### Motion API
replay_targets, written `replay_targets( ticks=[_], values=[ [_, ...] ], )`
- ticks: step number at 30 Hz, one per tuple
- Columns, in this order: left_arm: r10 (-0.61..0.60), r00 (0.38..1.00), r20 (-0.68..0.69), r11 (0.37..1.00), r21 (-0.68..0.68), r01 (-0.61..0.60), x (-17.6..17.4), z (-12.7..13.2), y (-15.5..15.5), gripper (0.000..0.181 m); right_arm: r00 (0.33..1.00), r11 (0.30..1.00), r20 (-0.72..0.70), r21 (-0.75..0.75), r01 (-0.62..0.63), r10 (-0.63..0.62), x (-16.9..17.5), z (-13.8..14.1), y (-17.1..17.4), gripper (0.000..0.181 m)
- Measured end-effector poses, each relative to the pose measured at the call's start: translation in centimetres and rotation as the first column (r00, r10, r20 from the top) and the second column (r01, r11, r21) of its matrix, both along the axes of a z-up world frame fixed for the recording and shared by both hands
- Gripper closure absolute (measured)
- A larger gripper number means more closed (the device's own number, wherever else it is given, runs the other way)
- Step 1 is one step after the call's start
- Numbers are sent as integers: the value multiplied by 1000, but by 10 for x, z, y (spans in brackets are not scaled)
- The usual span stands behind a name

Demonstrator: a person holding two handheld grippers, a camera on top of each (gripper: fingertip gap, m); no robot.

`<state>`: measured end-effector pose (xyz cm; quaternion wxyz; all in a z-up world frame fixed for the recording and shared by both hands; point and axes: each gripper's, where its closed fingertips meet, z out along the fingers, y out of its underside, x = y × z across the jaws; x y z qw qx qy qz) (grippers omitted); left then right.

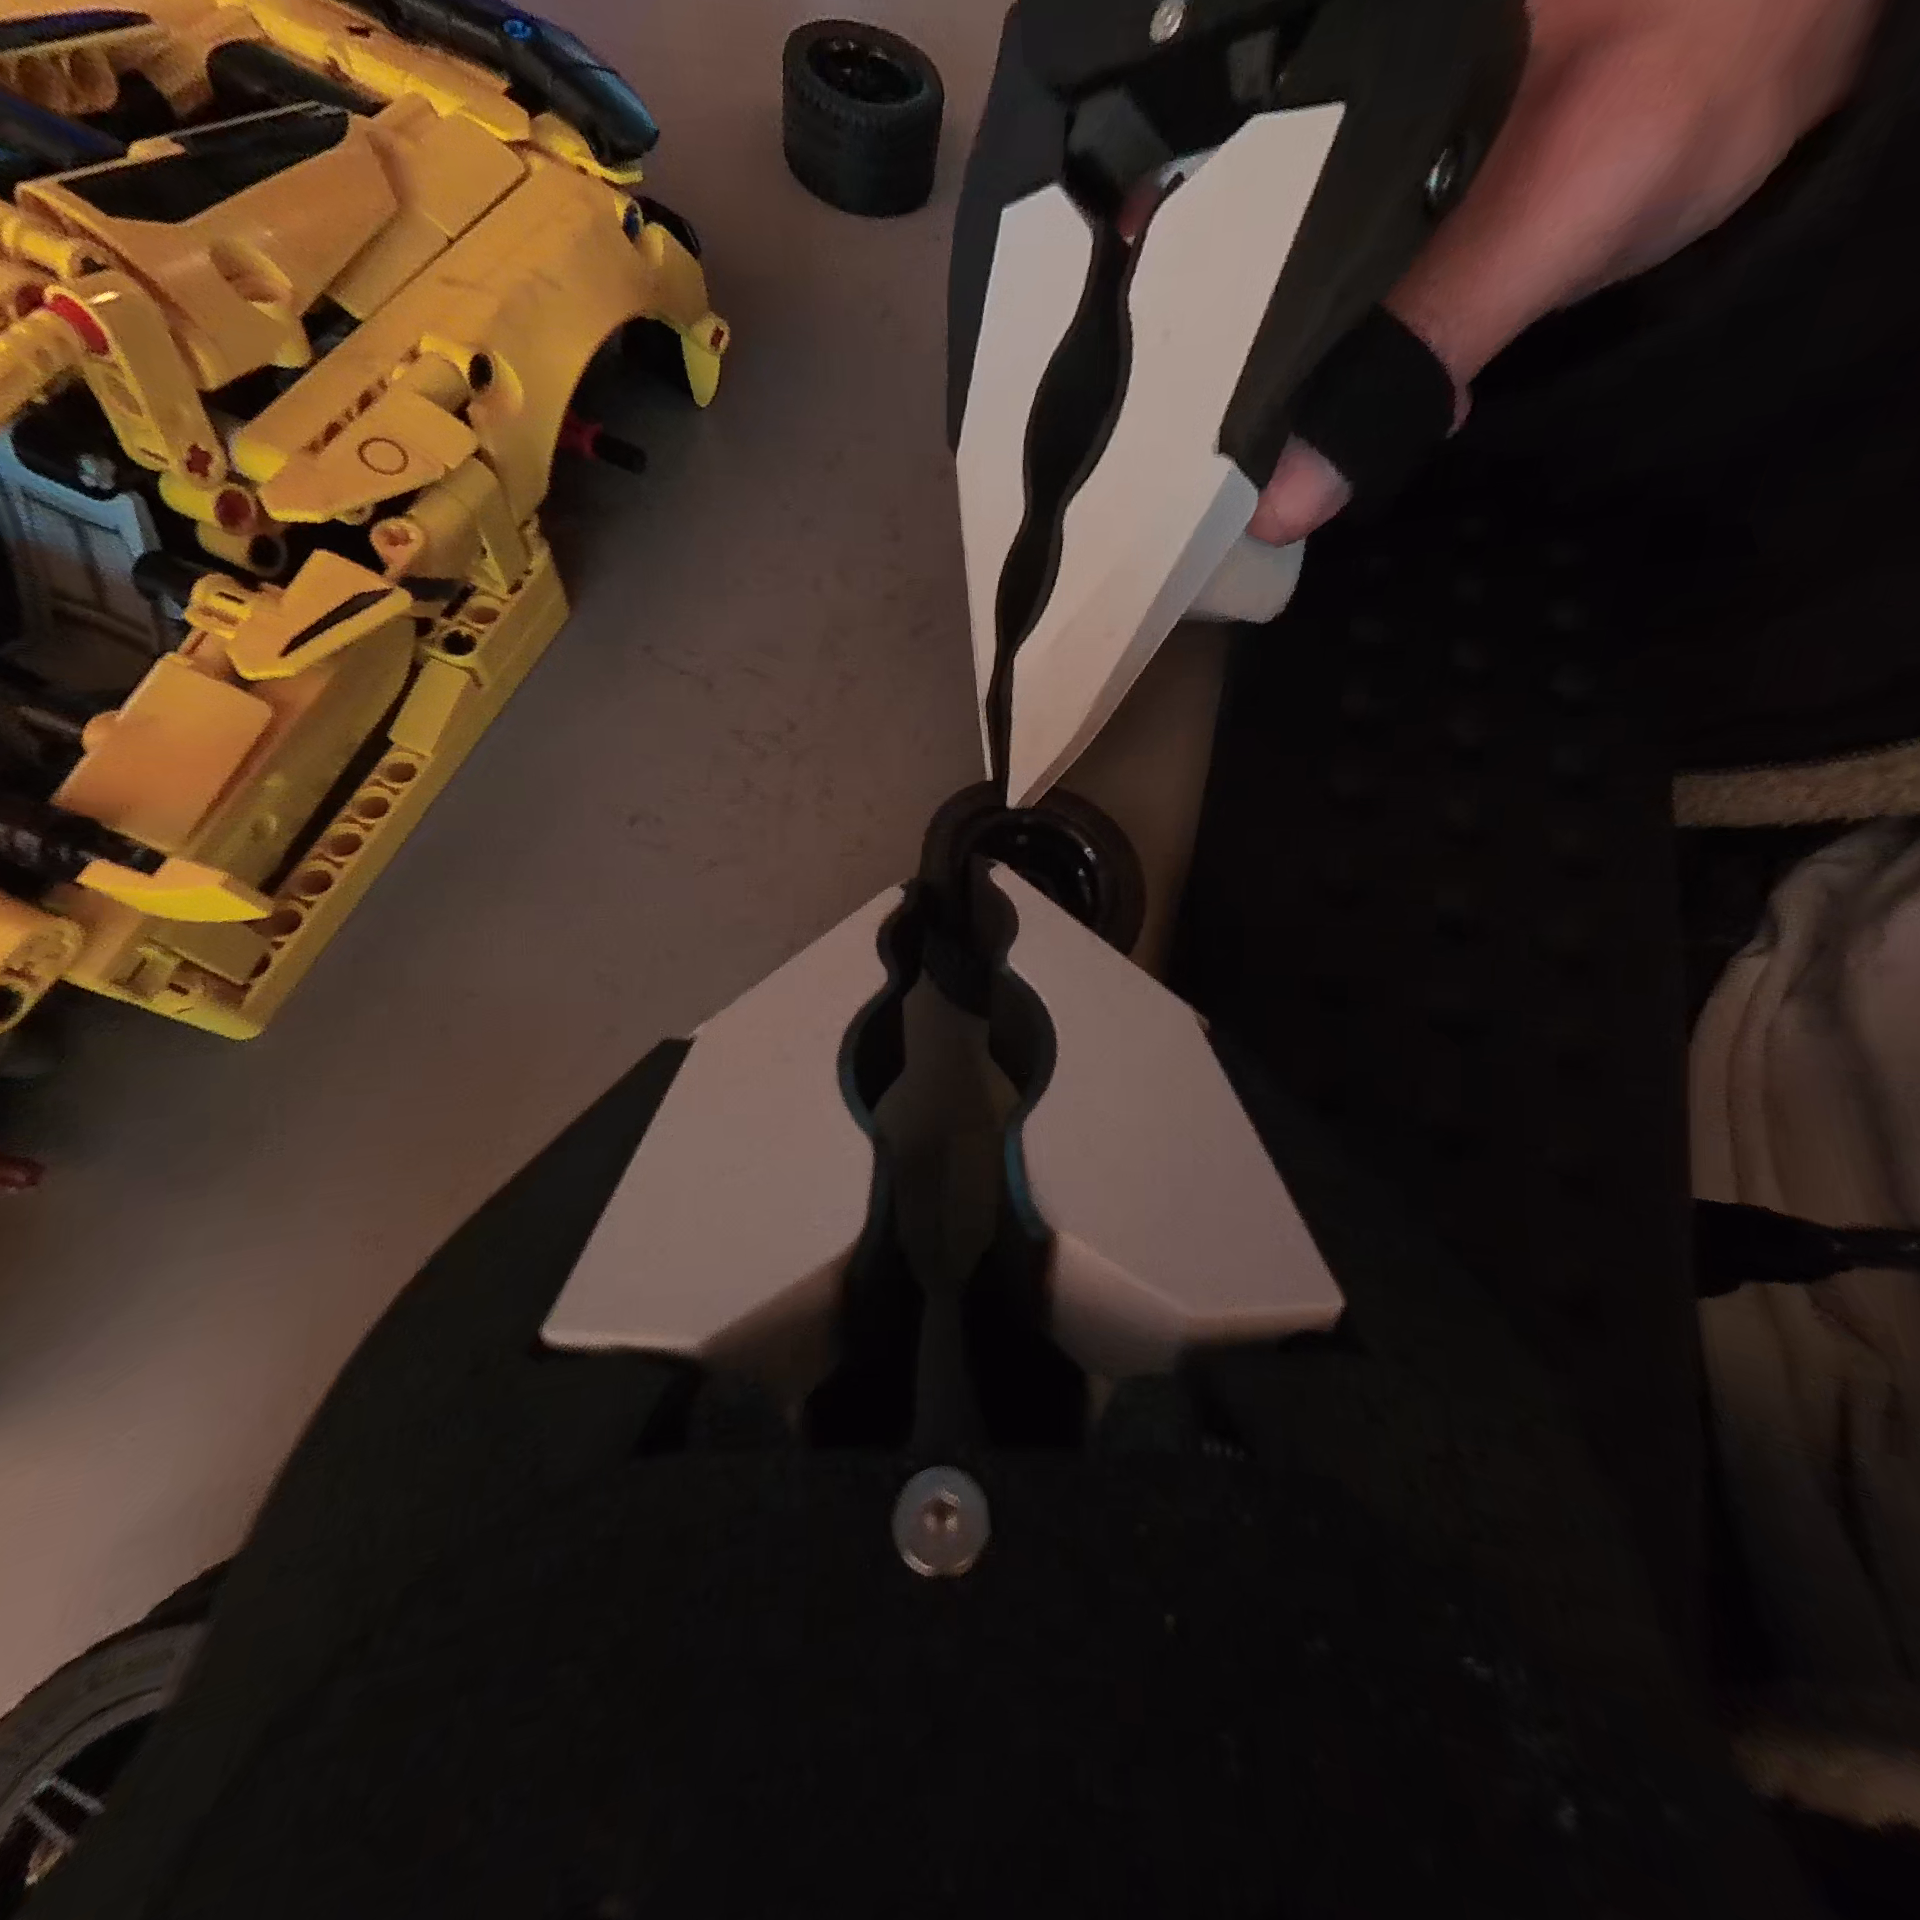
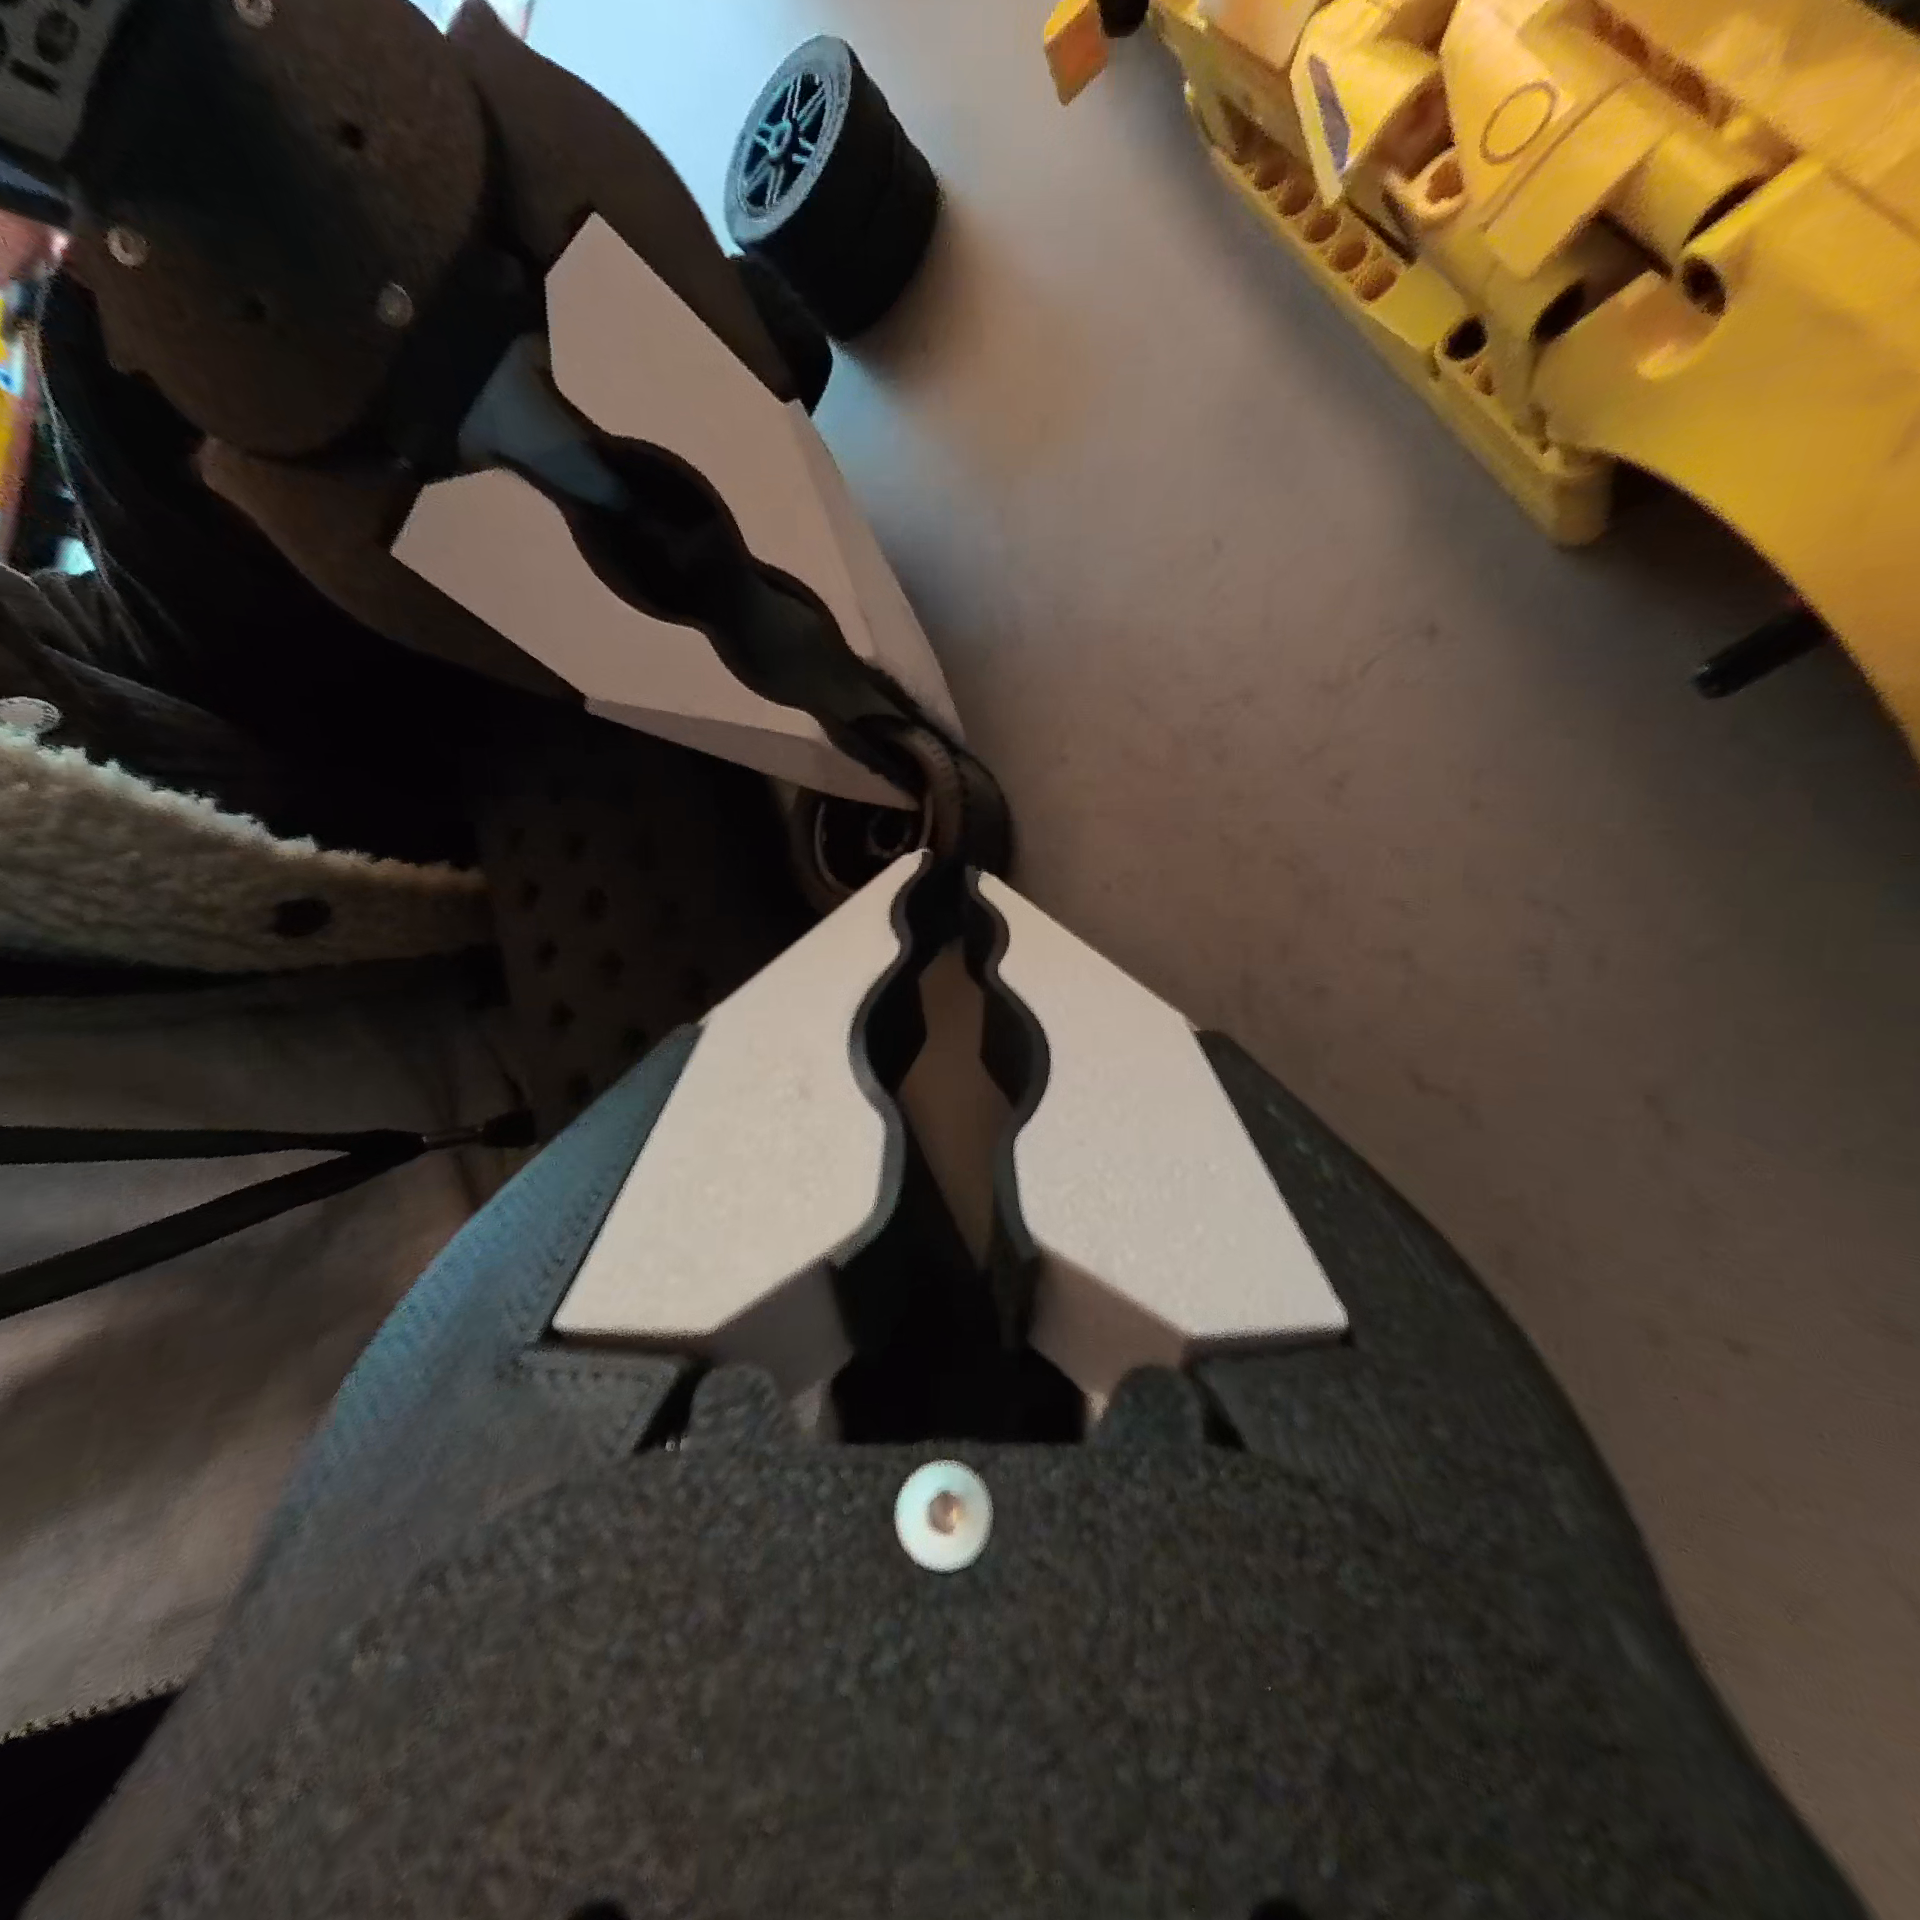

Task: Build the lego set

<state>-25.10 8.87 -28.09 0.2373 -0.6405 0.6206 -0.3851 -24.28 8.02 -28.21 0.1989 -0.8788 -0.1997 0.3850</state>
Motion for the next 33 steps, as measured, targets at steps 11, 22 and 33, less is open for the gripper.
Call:
replay_targets(
  ticks=[11,22,33],
  values=[
    [-5,1000,0,998,-63,5,-1,1,0,169,998,997,56,63,-34,31,-5,1,0,166],
    [-31,998,63,964,-261,46,-9,14,-1,165,993,990,115,137,-32,16,-3,2,6,172],
    [-14,1000,27,965,-260,20,-10,9,2,173,985,933,161,343,-111,58,-11,15,7,158]
  ],
)
